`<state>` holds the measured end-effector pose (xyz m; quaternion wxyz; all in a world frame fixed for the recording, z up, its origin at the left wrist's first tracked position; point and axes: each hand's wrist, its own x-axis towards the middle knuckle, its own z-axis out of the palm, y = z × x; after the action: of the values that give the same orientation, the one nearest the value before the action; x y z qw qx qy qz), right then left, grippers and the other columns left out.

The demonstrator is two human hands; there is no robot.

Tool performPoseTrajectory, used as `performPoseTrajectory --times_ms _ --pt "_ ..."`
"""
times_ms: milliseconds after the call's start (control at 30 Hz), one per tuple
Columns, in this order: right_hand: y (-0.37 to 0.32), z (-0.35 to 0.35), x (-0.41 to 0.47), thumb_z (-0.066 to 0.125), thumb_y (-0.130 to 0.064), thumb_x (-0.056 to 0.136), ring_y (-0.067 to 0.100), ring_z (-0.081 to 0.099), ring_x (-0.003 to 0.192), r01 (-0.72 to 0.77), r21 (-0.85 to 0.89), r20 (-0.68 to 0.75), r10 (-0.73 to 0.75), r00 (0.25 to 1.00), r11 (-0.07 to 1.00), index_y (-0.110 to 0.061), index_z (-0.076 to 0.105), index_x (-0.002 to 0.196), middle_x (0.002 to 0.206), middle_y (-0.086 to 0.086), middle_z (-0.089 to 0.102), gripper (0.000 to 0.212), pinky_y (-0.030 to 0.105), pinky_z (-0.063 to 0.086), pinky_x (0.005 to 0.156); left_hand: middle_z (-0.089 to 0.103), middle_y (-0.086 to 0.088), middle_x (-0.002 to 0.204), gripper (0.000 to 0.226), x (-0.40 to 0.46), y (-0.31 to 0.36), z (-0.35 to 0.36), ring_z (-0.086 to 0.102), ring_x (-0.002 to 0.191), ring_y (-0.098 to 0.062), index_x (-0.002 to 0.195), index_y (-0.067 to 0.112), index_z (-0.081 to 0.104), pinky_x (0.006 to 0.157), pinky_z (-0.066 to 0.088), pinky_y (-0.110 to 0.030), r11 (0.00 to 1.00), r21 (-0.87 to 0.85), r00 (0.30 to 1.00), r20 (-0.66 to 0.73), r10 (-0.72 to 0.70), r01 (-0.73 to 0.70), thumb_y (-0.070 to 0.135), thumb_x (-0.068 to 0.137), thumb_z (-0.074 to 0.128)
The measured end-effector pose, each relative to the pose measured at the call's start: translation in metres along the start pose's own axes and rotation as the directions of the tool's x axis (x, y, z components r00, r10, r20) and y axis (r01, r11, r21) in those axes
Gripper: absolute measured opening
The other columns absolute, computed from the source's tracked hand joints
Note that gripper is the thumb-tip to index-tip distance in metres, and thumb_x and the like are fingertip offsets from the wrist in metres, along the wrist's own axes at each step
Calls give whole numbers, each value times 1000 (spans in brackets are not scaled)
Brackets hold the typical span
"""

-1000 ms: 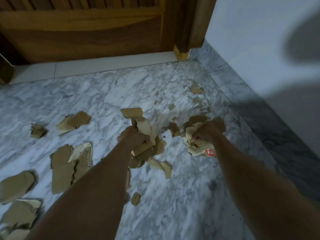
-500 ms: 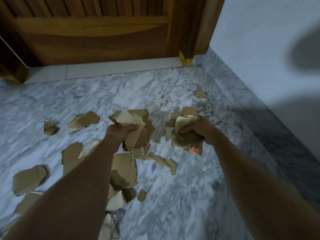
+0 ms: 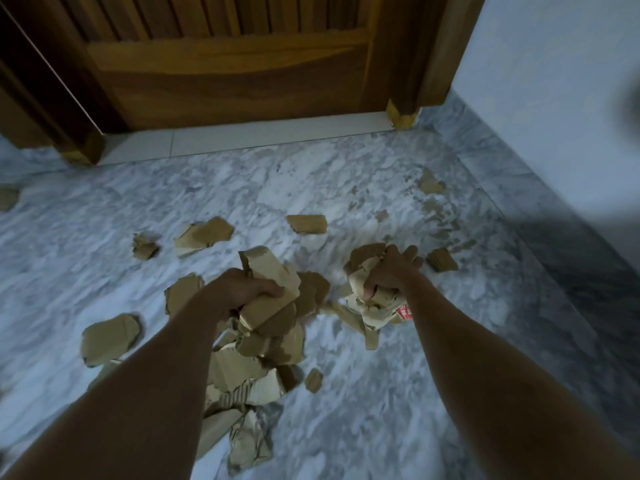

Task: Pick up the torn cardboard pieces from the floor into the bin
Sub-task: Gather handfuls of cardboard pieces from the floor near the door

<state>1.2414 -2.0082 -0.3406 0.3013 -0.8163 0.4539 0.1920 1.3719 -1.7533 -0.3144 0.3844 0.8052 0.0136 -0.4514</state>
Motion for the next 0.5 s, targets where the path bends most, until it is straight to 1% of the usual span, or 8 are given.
performPoseTrajectory --times_ms 33,100,167,233,333,367,433,500 --pt "1 1 -2 90 -19 62 43 16 146 25 10 -2 -25 1000 1000 -12 12 155 158 21 15 121 52 39 107 72 -12 109 56 -3 -3 2 69 100 -34 111 8 68 93 57 -50 999 39 1000 5 -11 11 29 64 93" --pt "2 1 -9 87 -14 65 40 40 136 84 57 -30 -82 996 995 -14 6 158 148 18 40 124 45 45 97 69 -10 108 62 -3 -10 10 66 99 -31 109 6 67 89 57 -43 987 161 1000 -15 -14 16 35 61 92" --pt "5 0 -18 84 -11 66 37 52 127 108 114 -71 -100 992 988 -18 4 160 139 16 54 124 40 47 93 64 -10 104 57 -6 -17 25 62 95 -29 110 5 66 76 53 -35 946 325 997 -69 17 6 37 68 87" --pt "7 -4 -23 86 -10 62 35 54 124 117 181 -107 -99 989 976 -17 20 155 135 13 57 114 41 50 96 63 -12 106 57 -5 -20 38 61 97 -29 103 8 65 75 56 -36 923 385 993 -113 45 2 43 64 86" --pt "11 -20 -29 90 -11 59 31 55 120 108 304 -138 -68 988 947 -13 37 138 130 9 57 95 39 52 94 64 -14 110 68 2 -23 47 63 101 -31 87 15 59 84 60 -43 929 369 989 -146 23 33 53 33 77" --pt "12 -26 -29 91 -11 59 30 55 118 99 349 -135 -55 989 932 -13 38 136 127 7 56 93 37 52 91 64 -14 110 71 1 -23 48 64 100 -31 92 13 58 85 60 -44 938 344 991 -137 13 35 51 36 78" --pt "15 -38 -32 94 -12 54 24 56 113 85 448 -126 -31 992 890 -13 44 131 119 2 57 92 33 51 86 65 -14 110 64 -4 -20 50 65 99 -31 105 10 59 88 59 -45 952 304 991 -133 19 23 41 57 86" --pt "21 -44 -31 96 -18 31 22 63 108 96 536 -149 -18 989 839 -13 60 119 112 -2 67 95 36 56 89 66 -15 113 51 -5 -17 49 64 99 -31 109 5 63 91 57 -45 961 277 992 -121 23 12 31 71 86"
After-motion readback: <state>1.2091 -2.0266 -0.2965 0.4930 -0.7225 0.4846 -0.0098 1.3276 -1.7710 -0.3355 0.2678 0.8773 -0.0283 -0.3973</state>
